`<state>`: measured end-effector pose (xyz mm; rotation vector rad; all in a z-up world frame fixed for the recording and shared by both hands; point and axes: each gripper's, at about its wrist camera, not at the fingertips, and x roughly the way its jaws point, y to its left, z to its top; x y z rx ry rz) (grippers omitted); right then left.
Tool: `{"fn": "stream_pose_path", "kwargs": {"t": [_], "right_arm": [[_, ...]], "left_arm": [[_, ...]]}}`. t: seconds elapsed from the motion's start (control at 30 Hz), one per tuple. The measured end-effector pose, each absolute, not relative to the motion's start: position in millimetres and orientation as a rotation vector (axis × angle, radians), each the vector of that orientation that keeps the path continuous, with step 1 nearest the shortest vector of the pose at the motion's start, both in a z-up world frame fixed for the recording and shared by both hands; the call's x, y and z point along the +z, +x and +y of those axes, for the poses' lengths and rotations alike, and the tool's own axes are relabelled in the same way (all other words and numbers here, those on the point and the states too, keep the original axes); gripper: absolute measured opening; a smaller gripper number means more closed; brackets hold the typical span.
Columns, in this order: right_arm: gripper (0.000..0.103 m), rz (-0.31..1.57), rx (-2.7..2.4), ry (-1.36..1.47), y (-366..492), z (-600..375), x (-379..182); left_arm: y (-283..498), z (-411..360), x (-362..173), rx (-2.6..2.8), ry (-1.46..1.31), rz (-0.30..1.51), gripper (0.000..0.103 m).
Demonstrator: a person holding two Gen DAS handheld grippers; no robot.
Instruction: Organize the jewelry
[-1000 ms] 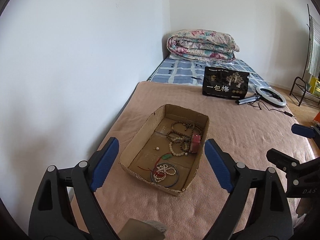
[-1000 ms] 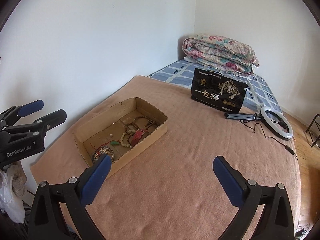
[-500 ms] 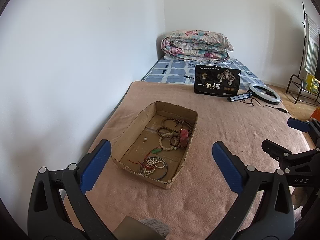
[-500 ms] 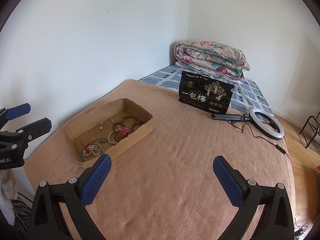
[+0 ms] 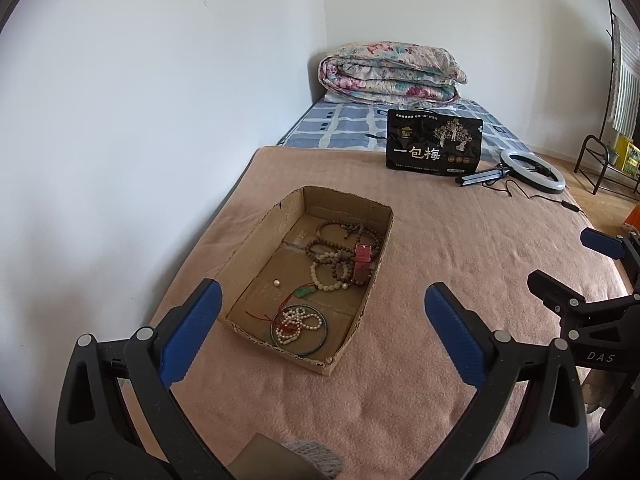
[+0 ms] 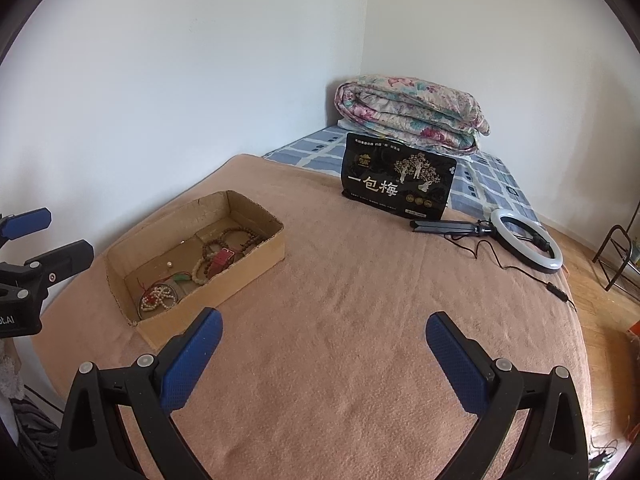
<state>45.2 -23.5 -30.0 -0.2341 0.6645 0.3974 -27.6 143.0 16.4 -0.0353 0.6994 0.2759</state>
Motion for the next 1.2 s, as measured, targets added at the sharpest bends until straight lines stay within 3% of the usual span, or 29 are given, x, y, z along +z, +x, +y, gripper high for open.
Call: {"fn": "stream_pose_path", "kwargs": {"t": [1.2], "right_arm": [[0.103, 0.701, 0.378, -0.2, 51.2, -30.9, -34.6]], "left_arm": [[-23.2, 140.5, 12.7, 0.282, -0.035, 0.693, 0.103]]}}
